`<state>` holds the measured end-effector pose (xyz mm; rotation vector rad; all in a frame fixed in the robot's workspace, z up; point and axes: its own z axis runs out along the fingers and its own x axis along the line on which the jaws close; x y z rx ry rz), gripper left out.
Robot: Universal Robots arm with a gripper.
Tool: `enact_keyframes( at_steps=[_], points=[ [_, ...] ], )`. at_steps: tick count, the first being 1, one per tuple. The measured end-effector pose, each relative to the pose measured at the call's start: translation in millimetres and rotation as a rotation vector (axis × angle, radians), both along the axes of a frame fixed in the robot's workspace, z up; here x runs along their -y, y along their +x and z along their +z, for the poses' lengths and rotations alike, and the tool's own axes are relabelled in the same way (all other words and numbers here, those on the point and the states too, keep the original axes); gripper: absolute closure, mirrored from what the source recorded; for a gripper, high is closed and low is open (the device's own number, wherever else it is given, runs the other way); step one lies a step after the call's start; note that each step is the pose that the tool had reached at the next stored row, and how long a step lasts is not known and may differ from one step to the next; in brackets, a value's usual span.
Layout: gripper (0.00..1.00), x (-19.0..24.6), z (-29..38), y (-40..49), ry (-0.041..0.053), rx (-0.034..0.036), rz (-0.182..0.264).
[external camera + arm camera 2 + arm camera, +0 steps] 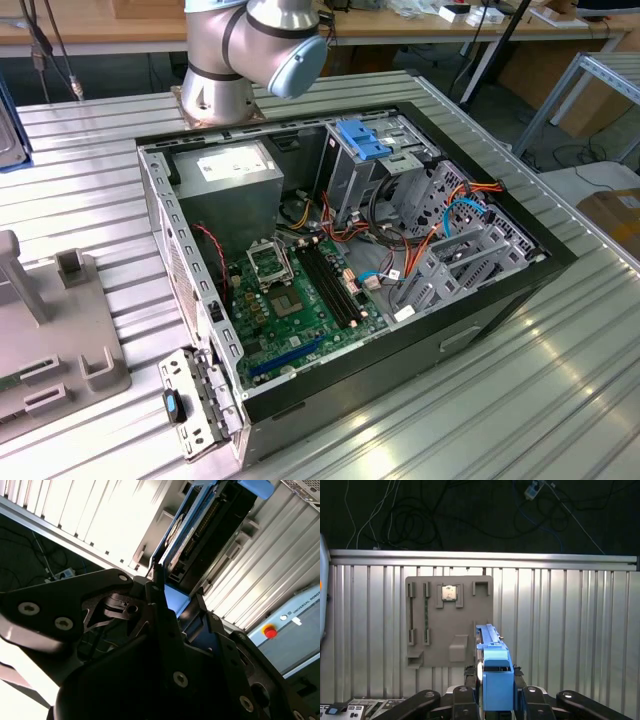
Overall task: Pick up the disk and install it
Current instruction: 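Pick up the disk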
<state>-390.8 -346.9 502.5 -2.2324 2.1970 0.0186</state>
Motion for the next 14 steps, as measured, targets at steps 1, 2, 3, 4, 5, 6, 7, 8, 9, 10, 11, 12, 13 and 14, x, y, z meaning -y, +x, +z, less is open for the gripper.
enact_keyframes(
  at_steps=[1, 2, 3, 4, 5, 6, 7, 8, 9, 10, 11, 12, 13, 14],
  points=[
    [0.63, 0.0, 0.0, 2.6, 0.0, 0.0001, 0.0],
    [0.63, 0.0, 0.0, 4.0, 0.0, 0.0, 0.0],
    [0.63, 0.0, -0.1, 5.0, 0.0001, 0.0001, 0.0],
    [0.63, 0.0, 0.0, 6.5, 0.0, 0.0, 0.0],
    [0.63, 0.0, 0.0, 7.3, 0.0, 0.0, 0.0],
    [0.63, 0.0, 0.0, 8.0, 0.0, 0.0001, 0.0],
    [0.63, 0.0, 0.0, 8.8, 0.0, 0.0, 0.0],
    [0.63, 0.0, 0.0, 8.8, 0.0, 0.0, 0.0],
    [0.63, 0.0, 0.0, 8.9, 0.0, 0.0, 0.0],
    [0.63, 0.0, 0.0, 8.9, 0.0, 0.0, 0.0],
    [0.63, 0.0, 0.0, 9.5, 0.0, 0.0001, 0.0],
    [0.63, 0.1, 0.0, 10.8, 0.0, 0.0, 0.0],
    [0.63, 0.0, 0.0, 11.8, 0.0, 0.0, 0.0],
    [0.63, 0.0, 0.0, 15.9, 0.0, 0.0001, 0.0]
  ],
)
